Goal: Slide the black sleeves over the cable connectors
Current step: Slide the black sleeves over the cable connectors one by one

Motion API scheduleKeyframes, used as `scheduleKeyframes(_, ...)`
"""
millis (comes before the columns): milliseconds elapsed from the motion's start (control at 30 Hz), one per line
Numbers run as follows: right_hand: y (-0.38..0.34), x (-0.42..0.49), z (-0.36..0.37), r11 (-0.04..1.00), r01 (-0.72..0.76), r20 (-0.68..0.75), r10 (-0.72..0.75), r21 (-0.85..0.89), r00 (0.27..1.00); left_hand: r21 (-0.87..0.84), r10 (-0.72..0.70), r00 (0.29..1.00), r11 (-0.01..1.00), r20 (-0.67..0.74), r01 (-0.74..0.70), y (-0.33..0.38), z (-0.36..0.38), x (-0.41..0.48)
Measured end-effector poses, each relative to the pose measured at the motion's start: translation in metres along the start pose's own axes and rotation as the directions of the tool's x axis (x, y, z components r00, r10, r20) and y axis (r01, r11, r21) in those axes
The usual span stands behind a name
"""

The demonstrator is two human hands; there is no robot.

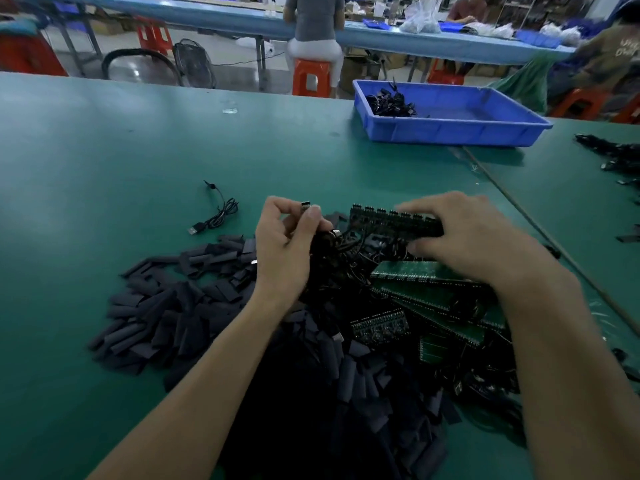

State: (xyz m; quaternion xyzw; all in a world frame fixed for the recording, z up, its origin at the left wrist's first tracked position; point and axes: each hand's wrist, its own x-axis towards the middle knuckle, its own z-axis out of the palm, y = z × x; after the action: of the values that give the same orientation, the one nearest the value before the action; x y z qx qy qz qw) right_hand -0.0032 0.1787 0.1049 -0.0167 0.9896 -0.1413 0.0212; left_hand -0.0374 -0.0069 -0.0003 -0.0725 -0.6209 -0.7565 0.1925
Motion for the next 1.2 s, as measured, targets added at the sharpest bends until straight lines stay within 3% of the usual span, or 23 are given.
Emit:
scheduleKeyframes(67, 0.003, -0.001, 0.001, 1.000, -0.012, -0.039, 0.012, 0.010, 0.999, 0.016, 0.005, 1.000, 1.000, -0.002, -0.005, 0.001, 0.000, -0.001)
scheduleKeyframes(233, -0.020, -0.004, -0.002, 0.987, 0.151, -0.263, -0.159, -0.052, 0.952, 0.069, 0.055, 0.990, 0.996, 0.127, -0.064, 0.007, 0.003, -0.004)
scheduleKeyframes(333, -0.033, -0.001, -0.012, 0.953, 0.301, -0.421, -0.290, -0.040, 0.859, 0.084, 0.121, 0.986, 0.988, 0.117, -0.131, 0.014, 0.003, -0.001)
scheduleKeyframes(433, -0.047, 0.009, -0.005, 0.927, 0.375, -0.577, -0.312, -0.010, 0.754, -0.071, 0.032, 0.999, 0.997, 0.015, -0.031, 0.026, 0.003, 0.005)
scheduleKeyframes(500, -0.048, 0.017, 0.007, 0.927, 0.373, -0.561, -0.293, 0.031, 0.775, -0.094, 0.036, 0.999, 0.995, 0.012, -0.034, 0.028, -0.002, 0.009)
scheduleKeyframes(600, -0.035, 0.026, 0.025, 0.942, 0.320, -0.422, -0.250, 0.102, 0.871, 0.166, 0.164, 0.984, 0.971, 0.067, -0.173, 0.019, -0.011, 0.013)
scheduleKeyframes(700, -0.025, 0.030, 0.033, 0.945, 0.285, -0.410, -0.199, 0.162, 0.890, 0.271, 0.180, 0.976, 0.940, 0.119, -0.206, 0.007, -0.015, 0.018)
scheduleKeyframes(833, -0.017, 0.030, 0.033, 0.949, 0.304, -0.622, -0.190, 0.082, 0.760, 0.247, 0.129, 0.963, 0.951, 0.238, -0.189, -0.002, -0.004, 0.019)
scheduleKeyframes(933, -0.009, 0.026, 0.038, 0.933, 0.360, -0.759, -0.243, -0.012, 0.604, 0.193, 0.179, 0.941, 0.951, 0.288, -0.240, -0.004, 0.005, 0.019)
scheduleKeyframes(967, -0.008, 0.024, 0.040, 0.933, 0.360, -0.775, -0.238, -0.015, 0.586, 0.223, 0.192, 0.934, 0.938, 0.300, -0.264, -0.003, 0.006, 0.020)
scheduleKeyframes(1000, -0.007, 0.022, 0.041, 0.936, 0.351, -0.770, -0.220, 0.005, 0.599, 0.277, 0.192, 0.929, 0.918, 0.316, -0.284, -0.001, 0.005, 0.021)
scheduleKeyframes(1067, -0.008, 0.018, 0.041, 0.963, 0.266, -0.703, -0.163, 0.038, 0.692, 0.387, 0.173, 0.919, 0.867, 0.355, -0.313, 0.000, -0.001, 0.022)
scheduleKeyframes(1200, -0.013, 0.007, 0.030, 0.988, 0.023, -0.398, -0.081, -0.150, 0.914, 0.464, 0.064, 0.958, 0.865, 0.281, -0.194, -0.003, -0.019, 0.022)
